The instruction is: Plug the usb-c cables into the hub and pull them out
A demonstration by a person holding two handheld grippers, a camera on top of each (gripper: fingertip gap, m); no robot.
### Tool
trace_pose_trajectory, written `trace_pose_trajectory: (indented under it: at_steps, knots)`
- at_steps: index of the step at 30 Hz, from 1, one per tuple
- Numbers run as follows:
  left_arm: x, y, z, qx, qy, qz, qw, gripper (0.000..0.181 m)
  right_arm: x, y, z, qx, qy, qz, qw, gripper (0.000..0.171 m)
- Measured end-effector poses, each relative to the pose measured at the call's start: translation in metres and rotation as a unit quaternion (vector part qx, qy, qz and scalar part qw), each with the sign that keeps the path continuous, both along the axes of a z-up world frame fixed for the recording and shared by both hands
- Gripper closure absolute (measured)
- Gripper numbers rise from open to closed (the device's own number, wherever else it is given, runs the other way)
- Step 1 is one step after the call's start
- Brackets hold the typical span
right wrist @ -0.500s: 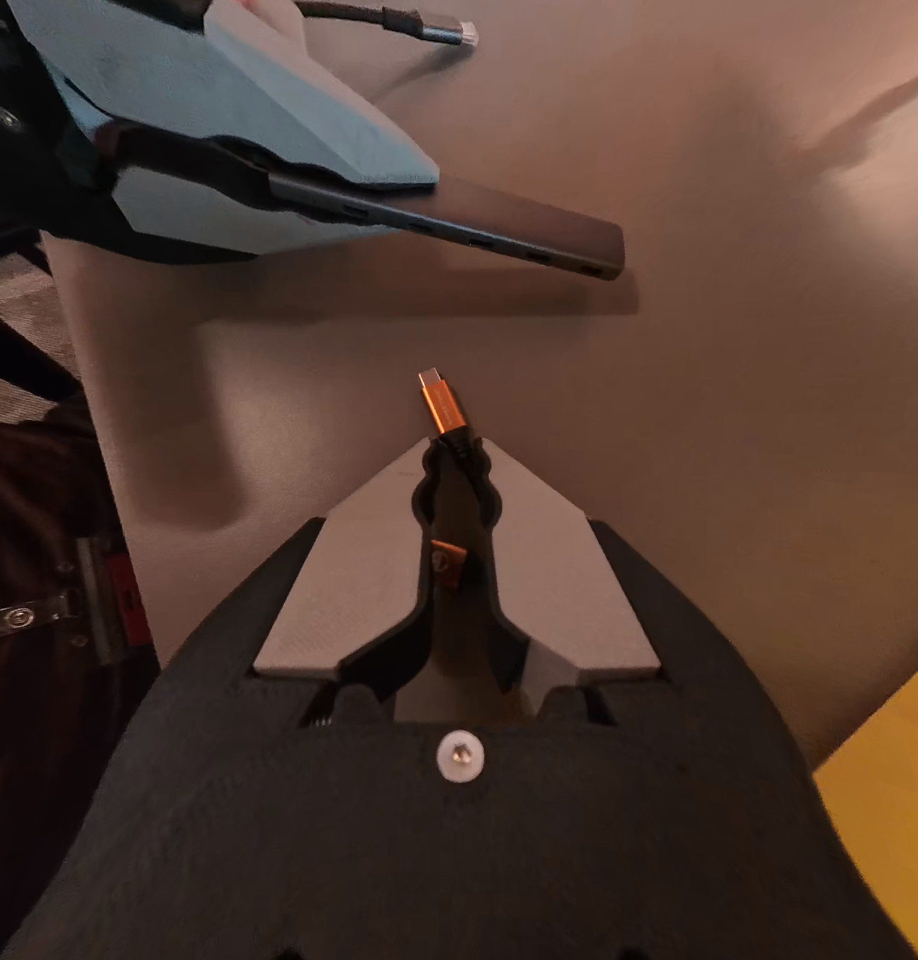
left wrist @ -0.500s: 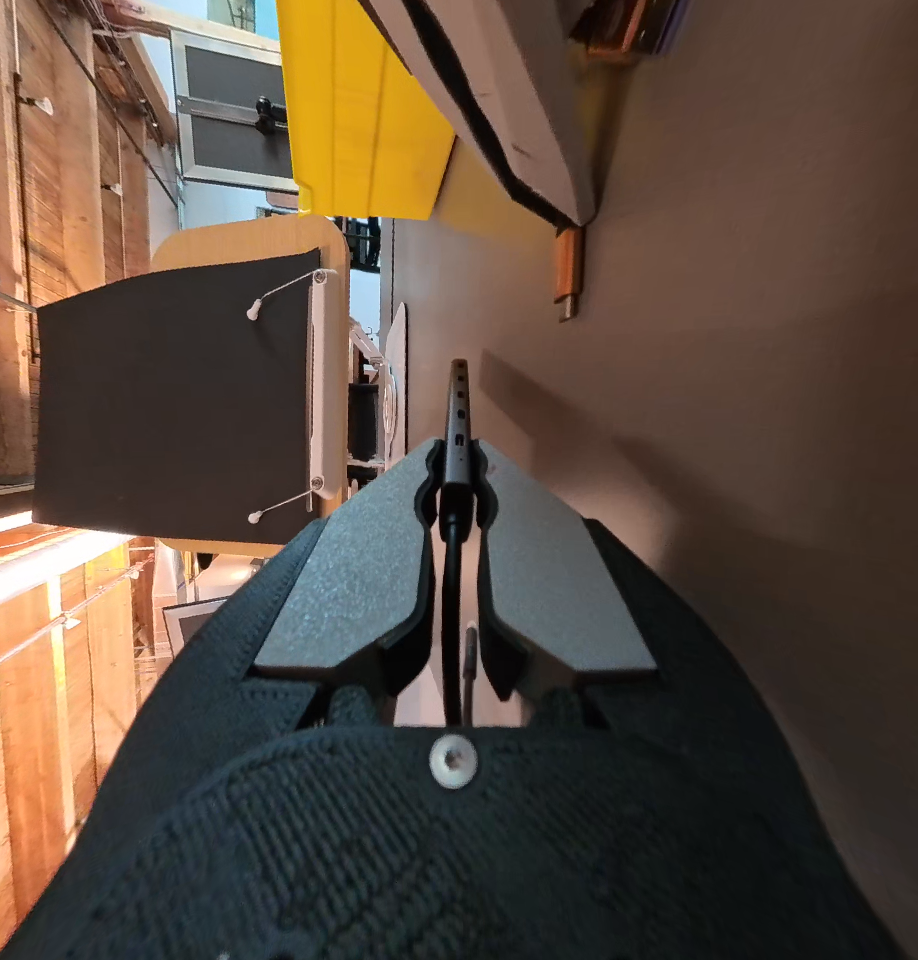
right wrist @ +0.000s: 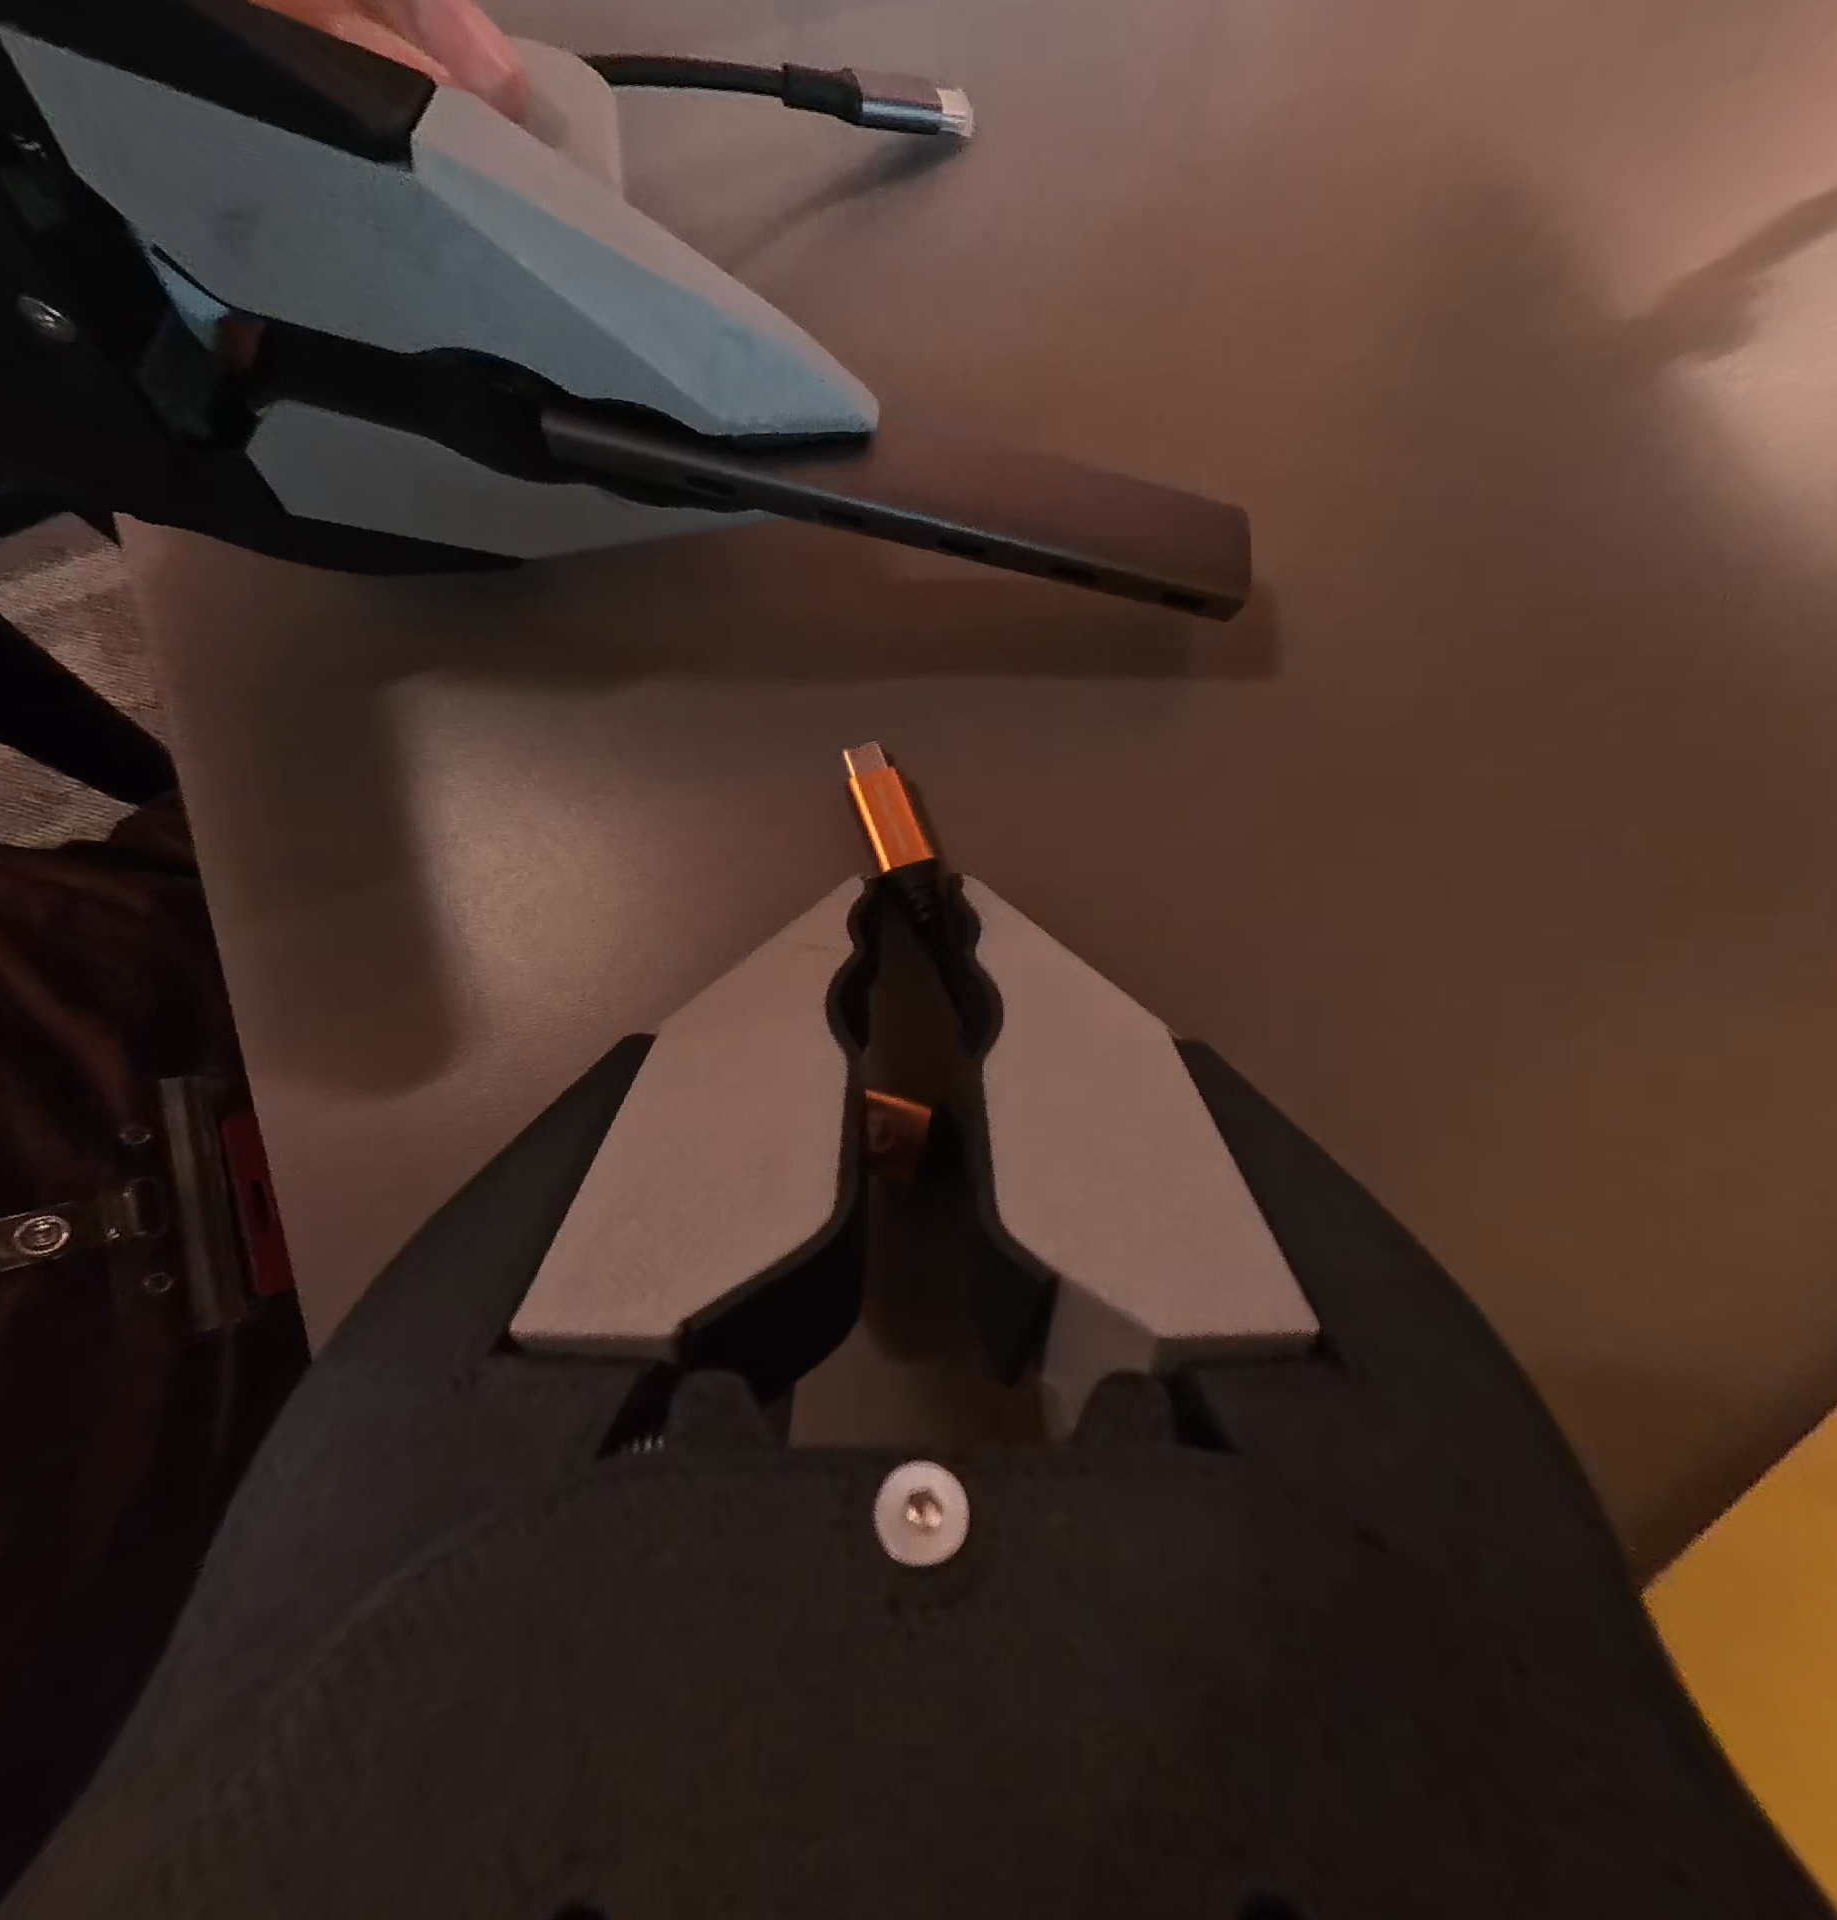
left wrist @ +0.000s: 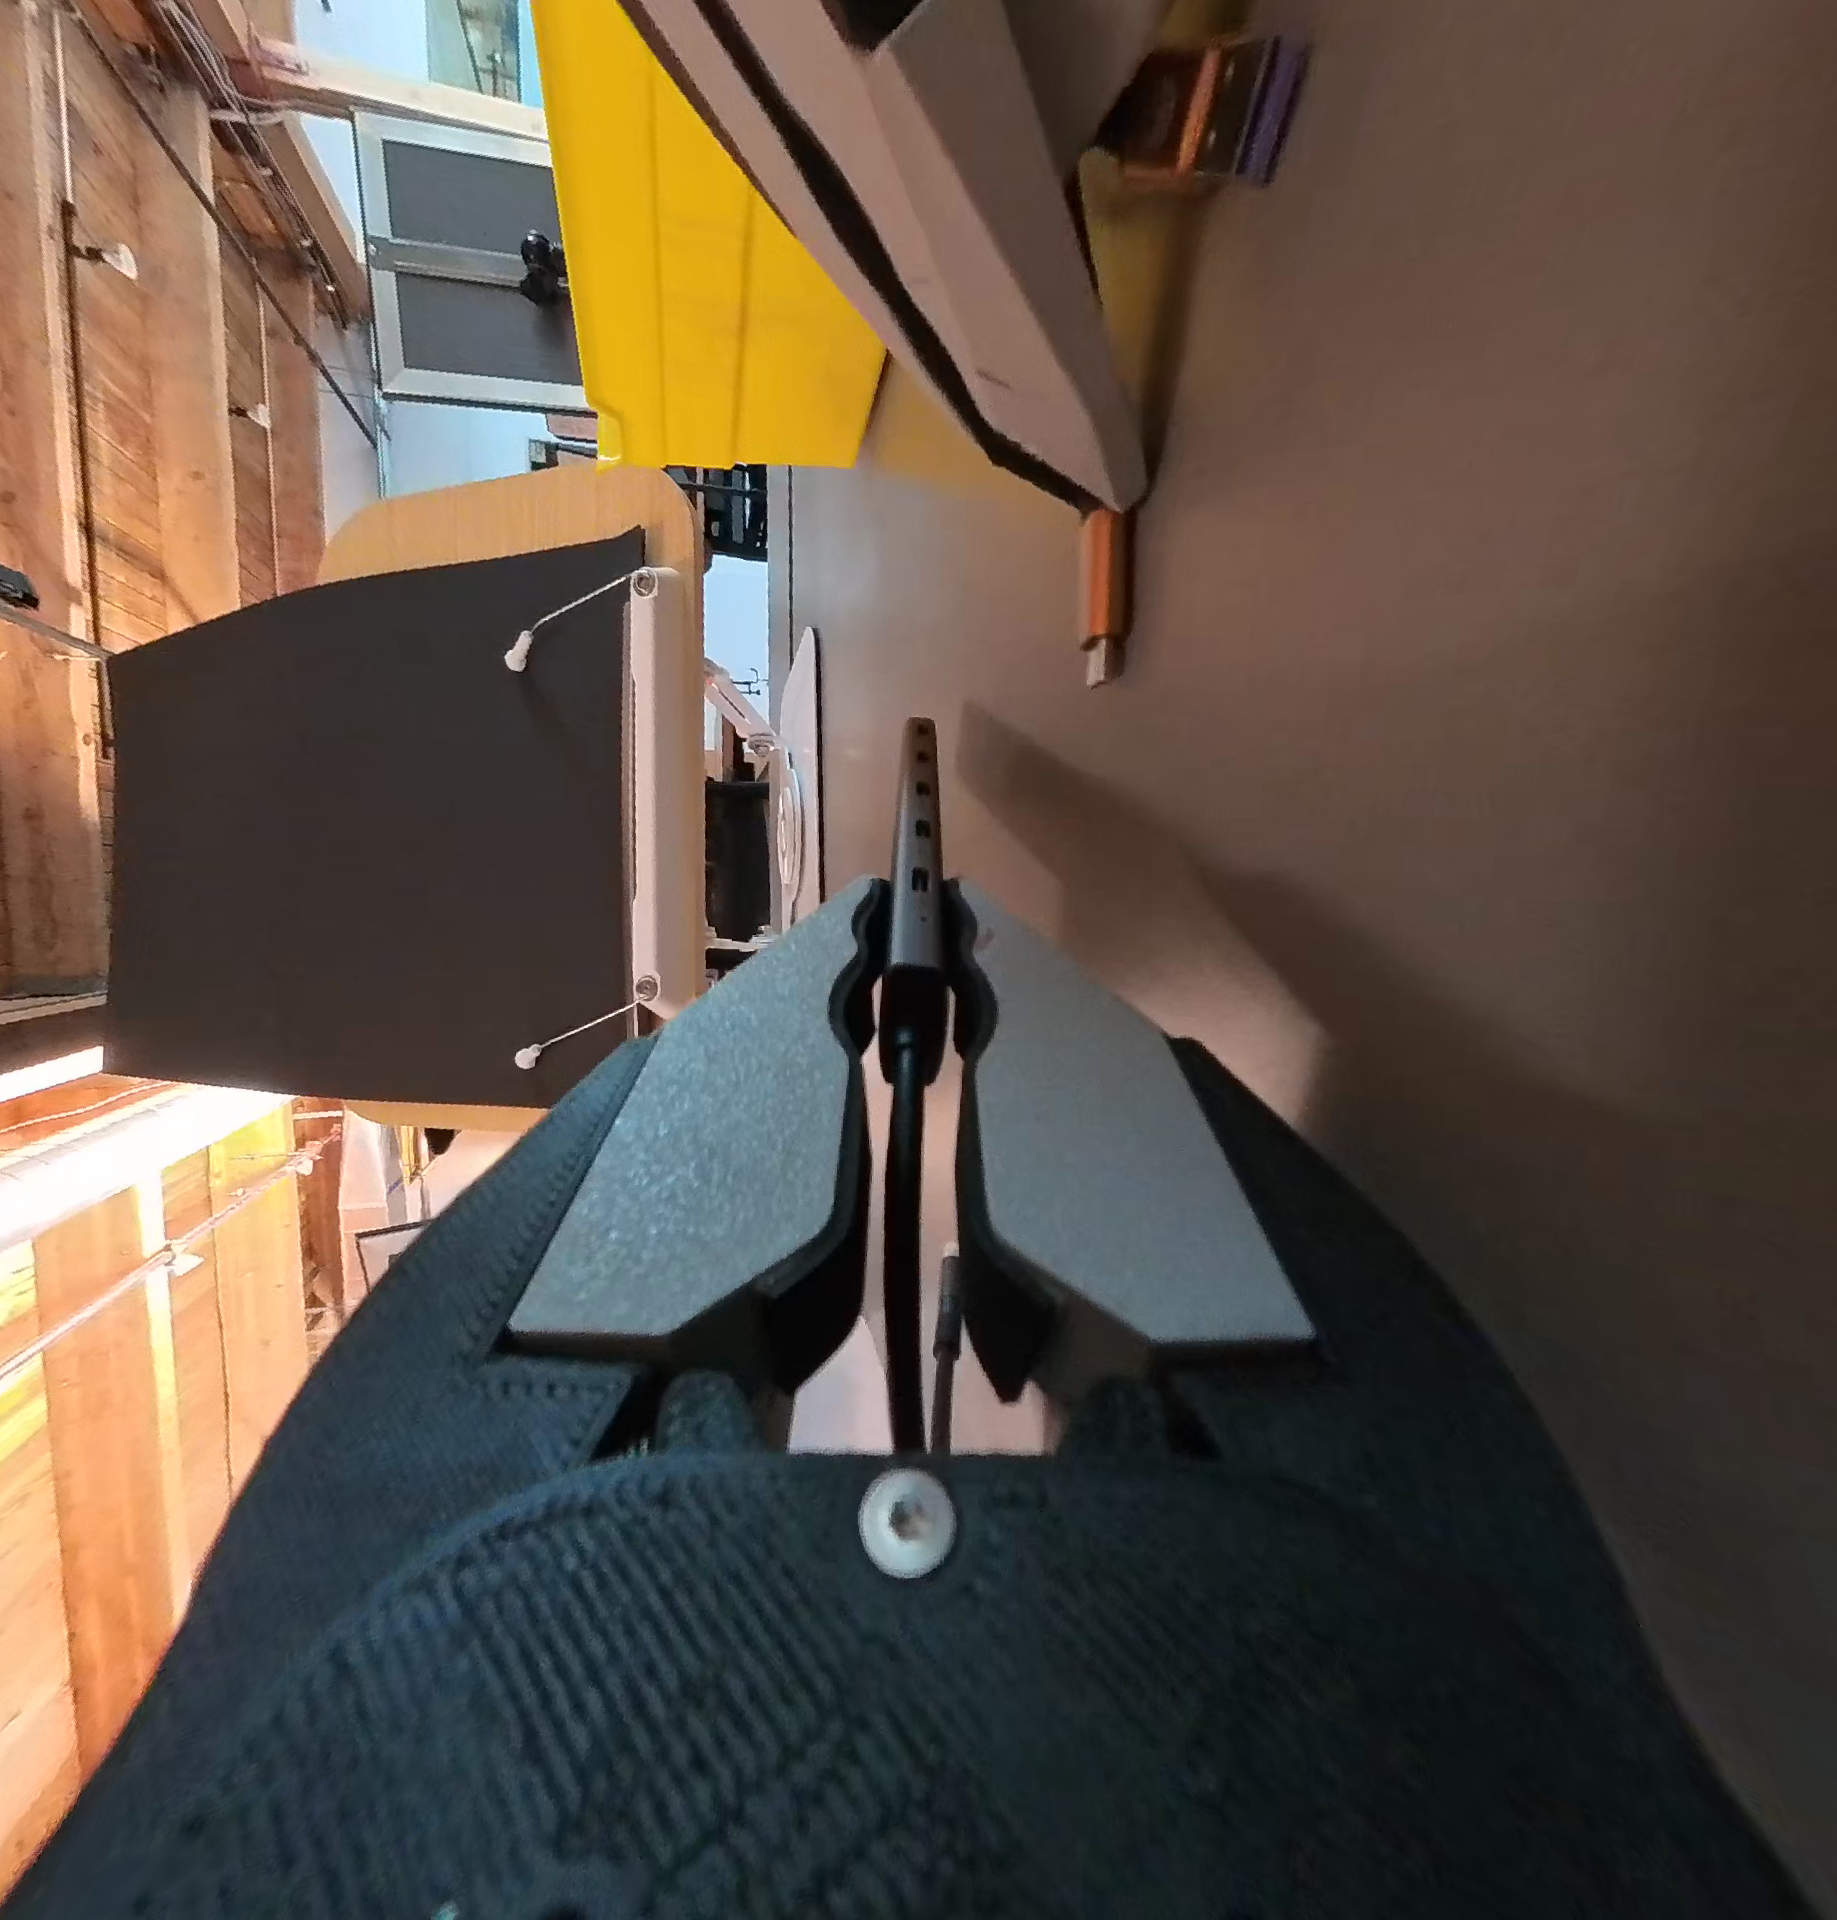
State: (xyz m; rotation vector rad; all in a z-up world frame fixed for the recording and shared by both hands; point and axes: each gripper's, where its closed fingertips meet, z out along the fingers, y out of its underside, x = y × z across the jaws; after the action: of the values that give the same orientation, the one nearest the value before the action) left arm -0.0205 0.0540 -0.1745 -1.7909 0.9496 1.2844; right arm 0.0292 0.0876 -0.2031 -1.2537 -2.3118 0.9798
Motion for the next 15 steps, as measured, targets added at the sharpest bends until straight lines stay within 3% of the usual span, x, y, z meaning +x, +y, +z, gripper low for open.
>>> trace_pose_trajectory:
  at_steps: [9,15]
  knots:
    - [-0.012,-0.001,-0.002,-0.006,0.006,0.033,0.999,0.174,-0.010,-0.022,0.018,-0.057,0.029,-0.005,0.998,0.165]
    - [-0.019,-0.002,-0.001,-0.006,0.015,0.050,0.999,0.174,-0.025,-0.014,0.020,-0.019,0.075,-0.069,0.995,0.166]
